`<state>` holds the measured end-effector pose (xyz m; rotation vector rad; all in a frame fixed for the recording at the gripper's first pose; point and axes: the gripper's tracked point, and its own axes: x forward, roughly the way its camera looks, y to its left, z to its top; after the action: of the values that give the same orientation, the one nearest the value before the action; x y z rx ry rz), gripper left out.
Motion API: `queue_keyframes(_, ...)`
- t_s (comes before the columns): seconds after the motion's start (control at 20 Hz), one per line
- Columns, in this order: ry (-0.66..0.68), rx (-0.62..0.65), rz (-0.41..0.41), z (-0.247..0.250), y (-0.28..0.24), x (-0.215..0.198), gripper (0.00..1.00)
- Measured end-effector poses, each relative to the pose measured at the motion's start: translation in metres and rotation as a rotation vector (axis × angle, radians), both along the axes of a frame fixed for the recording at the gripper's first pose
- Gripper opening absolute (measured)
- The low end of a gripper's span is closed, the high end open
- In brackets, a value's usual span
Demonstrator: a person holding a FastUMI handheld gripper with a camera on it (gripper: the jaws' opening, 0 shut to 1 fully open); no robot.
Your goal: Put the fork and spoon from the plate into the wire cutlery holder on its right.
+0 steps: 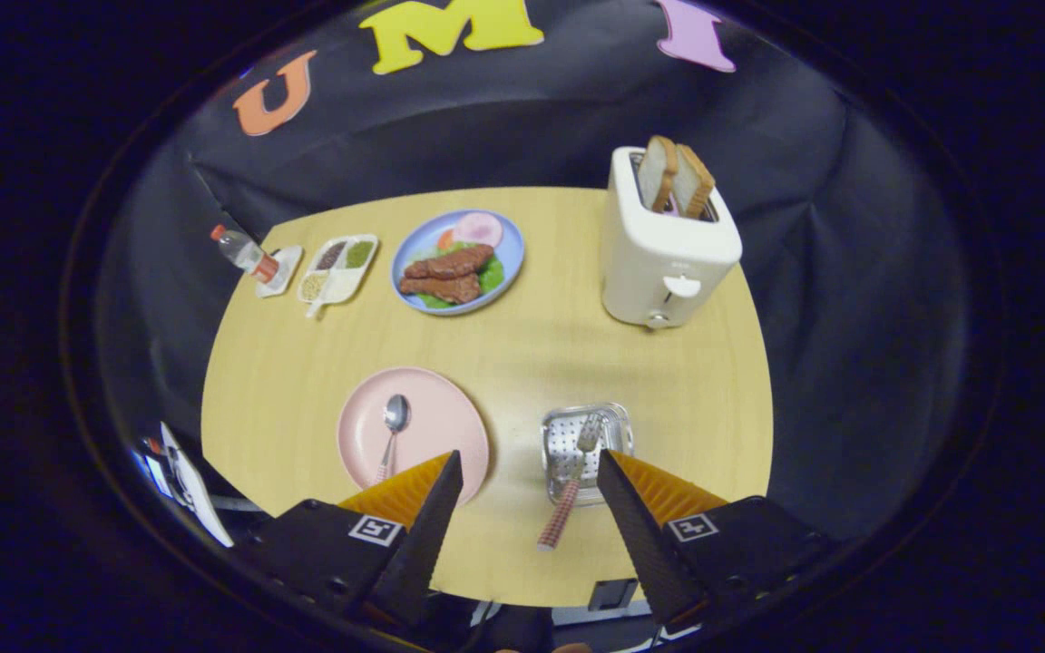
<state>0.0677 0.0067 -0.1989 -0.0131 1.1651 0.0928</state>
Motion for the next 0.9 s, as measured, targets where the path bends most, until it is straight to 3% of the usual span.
queue_keyframes(0.1,-0.1,0.027,0.032,0.004,0.031,-0.008,0.98)
queue_keyframes(0.3,-0.227,0.032,0.071,-0.013,0.085,-0.028,0.97)
queue_keyframes(0.5,-0.178,0.05,0.077,-0.062,0.127,-0.059,0.97)
queue_keyframes(0.8,-0.115,0.014,0.033,-0.126,0.144,-0.073,0.96)
queue_keyframes(0.9,-0.097,0.006,0.016,-0.141,0.147,-0.073,0.86)
